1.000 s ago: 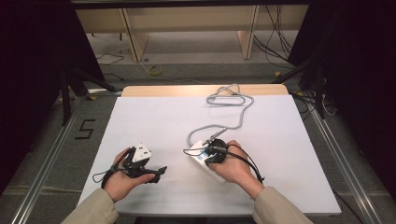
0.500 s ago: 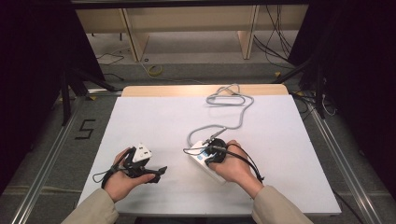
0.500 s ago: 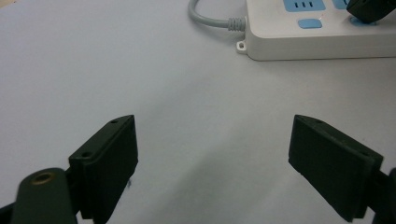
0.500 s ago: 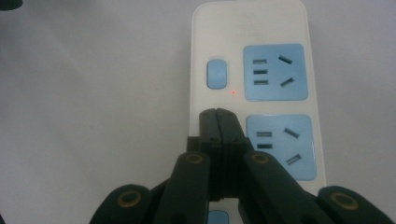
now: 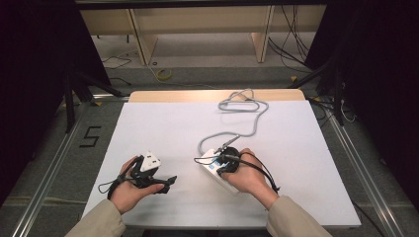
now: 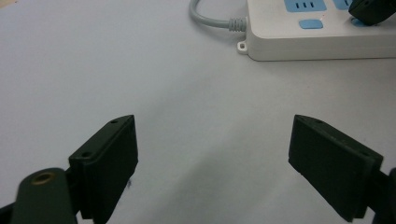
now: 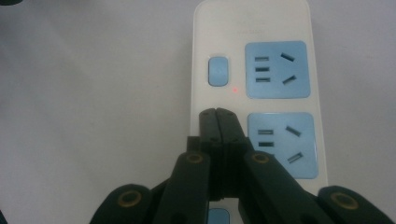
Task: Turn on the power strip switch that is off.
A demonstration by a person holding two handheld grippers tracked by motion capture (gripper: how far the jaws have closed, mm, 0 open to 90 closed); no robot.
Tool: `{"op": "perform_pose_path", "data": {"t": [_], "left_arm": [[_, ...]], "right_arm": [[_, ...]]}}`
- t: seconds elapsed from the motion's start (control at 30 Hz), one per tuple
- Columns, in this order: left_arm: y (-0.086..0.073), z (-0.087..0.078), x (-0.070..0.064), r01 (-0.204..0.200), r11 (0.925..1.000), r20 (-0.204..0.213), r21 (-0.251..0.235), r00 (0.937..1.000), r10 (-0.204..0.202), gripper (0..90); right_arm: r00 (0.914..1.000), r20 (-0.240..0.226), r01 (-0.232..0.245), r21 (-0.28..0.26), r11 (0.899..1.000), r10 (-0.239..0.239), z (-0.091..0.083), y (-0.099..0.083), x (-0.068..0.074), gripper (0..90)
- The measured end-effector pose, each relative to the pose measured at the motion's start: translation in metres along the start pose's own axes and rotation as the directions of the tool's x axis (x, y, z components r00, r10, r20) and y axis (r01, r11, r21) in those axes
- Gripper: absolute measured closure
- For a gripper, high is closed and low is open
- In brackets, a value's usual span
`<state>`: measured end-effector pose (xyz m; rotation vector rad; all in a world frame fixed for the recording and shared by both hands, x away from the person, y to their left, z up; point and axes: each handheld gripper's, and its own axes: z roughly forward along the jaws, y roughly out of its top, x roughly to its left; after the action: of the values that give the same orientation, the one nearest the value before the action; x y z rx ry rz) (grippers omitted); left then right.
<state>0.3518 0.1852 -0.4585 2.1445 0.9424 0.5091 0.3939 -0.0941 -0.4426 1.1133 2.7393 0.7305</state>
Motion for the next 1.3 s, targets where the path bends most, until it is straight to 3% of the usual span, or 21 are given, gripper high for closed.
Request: {"op": "perform_pose_path", "data": {"t": [0.87,1.3], "left_arm": [[0.0000,0.0002,0.0003,0.000,1.0000,0.001,0.000,1.0000,0.000,15.4],[-0.0002,0.0004,0.0003,0.005,1.0000,0.001,-0.003,1.0000,-0.005,15.4]], "right_arm": [[0.9997,-0.025,-0.004,-0.027,1.000,0.003,-0.0005,-0.0034,-0.0038,90.0],[0.9999,-0.004,0.012,-0.035,0.999,-0.012,-0.0016,-0.0024,-0.0025,90.0]]}}
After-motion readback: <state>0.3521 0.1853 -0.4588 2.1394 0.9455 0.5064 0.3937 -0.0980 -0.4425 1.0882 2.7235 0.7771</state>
